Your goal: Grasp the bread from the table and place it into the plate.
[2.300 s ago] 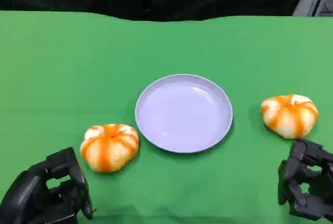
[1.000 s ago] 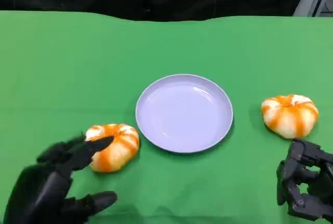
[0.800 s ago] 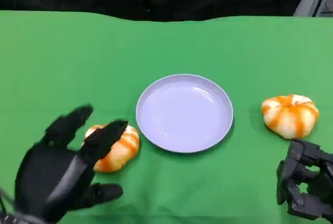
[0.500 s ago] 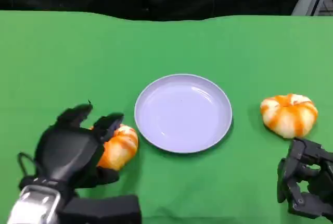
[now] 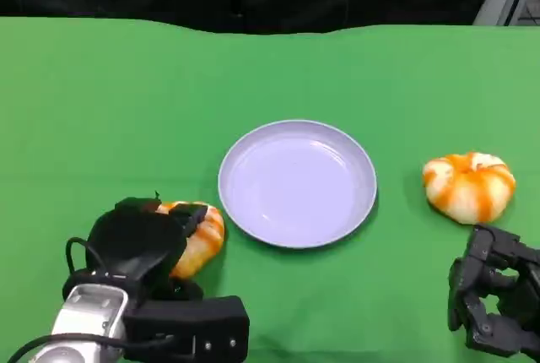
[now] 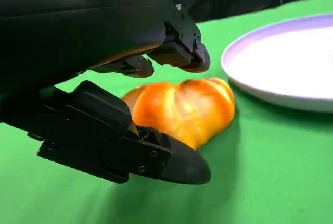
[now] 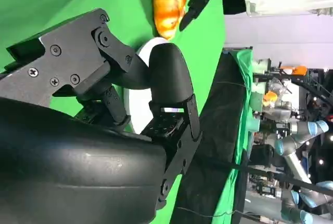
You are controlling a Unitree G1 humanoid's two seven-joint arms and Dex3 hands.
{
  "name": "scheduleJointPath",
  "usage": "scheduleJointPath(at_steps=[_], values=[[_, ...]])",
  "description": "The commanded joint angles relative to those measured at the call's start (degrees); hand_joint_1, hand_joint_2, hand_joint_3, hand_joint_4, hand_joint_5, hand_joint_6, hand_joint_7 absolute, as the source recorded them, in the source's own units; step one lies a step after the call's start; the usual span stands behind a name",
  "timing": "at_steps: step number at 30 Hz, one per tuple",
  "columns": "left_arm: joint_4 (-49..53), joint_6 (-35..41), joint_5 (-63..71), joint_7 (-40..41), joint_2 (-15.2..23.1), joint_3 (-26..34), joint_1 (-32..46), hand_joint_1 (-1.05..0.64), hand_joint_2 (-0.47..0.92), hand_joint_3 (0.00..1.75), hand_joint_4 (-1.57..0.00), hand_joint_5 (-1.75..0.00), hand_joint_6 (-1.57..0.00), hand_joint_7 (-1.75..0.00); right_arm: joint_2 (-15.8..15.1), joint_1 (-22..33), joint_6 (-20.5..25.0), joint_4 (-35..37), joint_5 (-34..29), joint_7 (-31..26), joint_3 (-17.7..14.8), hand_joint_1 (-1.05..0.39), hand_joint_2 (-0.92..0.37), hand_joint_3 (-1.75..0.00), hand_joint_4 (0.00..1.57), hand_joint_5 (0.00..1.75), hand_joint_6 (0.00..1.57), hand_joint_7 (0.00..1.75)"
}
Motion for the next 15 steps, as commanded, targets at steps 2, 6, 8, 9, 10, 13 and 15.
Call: scheduleJointPath(at_steps=[2, 6, 8, 9, 10, 13, 15], values=[[2.20, 1.96, -3.44, -1.80, 1.68, -0.62, -1.13, -0.84, 0.92, 0.22, -0.39, -0.02, -0.40, 0.00, -0.26, 0.45, 0.49, -1.34, 0.28, -0.39, 0.12, -0.11, -0.58, -1.19, 0.87, 1.75, 0.72, 1.72], [2.40, 2.20, -5.82, -1.97, 2.34, -1.01, -1.05, -0.76, 0.92, 0.21, -0.42, -0.03, -0.42, -0.01, -0.22, 0.14, 0.38, -0.97, 0.69, -0.05, 0.12, -0.11, -0.57, -1.19, 0.87, 1.75, 0.71, 1.72], [2.44, 2.25, -6.64, -1.95, 2.57, -1.27, -1.12, -0.73, 0.92, 0.20, -0.43, -0.03, -0.43, -0.01, -0.18, -0.09, -0.06, -0.49, 0.70, 0.01, 0.04, -0.11, -0.57, -1.19, 0.87, 1.75, 0.71, 1.72], [2.53, 2.20, -6.98, -1.87, 2.68, -1.40, -1.19, -0.69, 0.92, 0.19, -0.45, -0.03, -0.45, -0.02, -0.20, -0.19, -0.19, -0.29, 0.68, 0.01, 0.01, -0.11, -0.58, -1.19, 0.87, 1.75, 0.71, 1.71], [2.80, 1.95, -7.35, -1.50, 2.73, -1.48, -1.27, -0.65, 0.92, 0.19, -0.46, -0.03, -0.47, -0.02, -0.21, -0.30, -0.30, -0.07, 0.81, 0.17, -0.02, -0.11, -0.58, -1.19, 0.87, 1.75, 0.71, 1.71], [3.25, 1.30, -7.92, 0.06, 2.99, -1.84, -1.33, -0.46, 0.92, 0.18, -0.57, -0.06, -0.56, -0.04, -0.04, -0.53, -0.93, 0.58, 1.58, 0.87, -0.10, -0.11, -0.58, -1.18, 0.87, 1.75, 0.71, 1.71], [3.71, 1.13, -7.89, 1.84, 3.04, -2.14, -1.45, -0.38, 0.92, 0.22, -0.66, -0.07, -0.62, -0.05, -0.12, -0.56, -0.80, 0.65, 1.50, 0.84, -0.13, -0.11, -0.58, -1.18, 0.87, 1.75, 0.71, 1.71]])
